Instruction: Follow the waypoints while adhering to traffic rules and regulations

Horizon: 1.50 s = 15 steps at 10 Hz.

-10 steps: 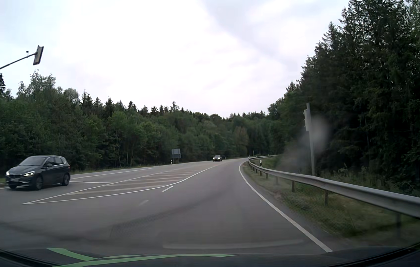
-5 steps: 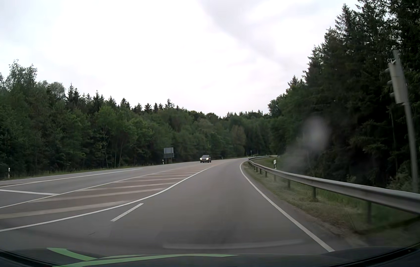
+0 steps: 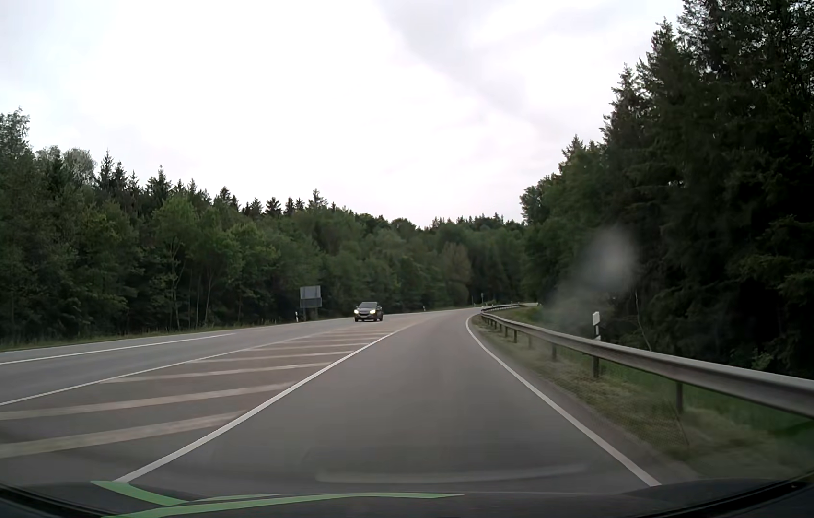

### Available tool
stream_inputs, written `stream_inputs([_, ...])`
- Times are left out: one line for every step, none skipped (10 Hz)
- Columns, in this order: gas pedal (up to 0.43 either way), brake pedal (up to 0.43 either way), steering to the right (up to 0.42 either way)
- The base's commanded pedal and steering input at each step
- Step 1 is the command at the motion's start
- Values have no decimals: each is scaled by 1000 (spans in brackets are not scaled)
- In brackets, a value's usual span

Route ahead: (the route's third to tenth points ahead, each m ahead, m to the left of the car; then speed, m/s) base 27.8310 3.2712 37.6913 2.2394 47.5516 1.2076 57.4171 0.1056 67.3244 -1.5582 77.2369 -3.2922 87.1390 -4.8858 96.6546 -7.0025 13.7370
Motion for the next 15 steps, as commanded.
stream_inputs([169,0,9])
stream_inputs([169,0,9])
stream_inputs([169,0,12])
stream_inputs([169,0,12])
stream_inputs([169,0,12])
stream_inputs([177,0,12])
stream_inputs([177,0,12])
stream_inputs([177,0,12])
stream_inputs([177,0,12])
stream_inputs([177,0,12])
stream_inputs([177,0,12])
stream_inputs([177,0,12])
stream_inputs([177,0,12])
stream_inputs([177,0,12])
stream_inputs([177,0,12])
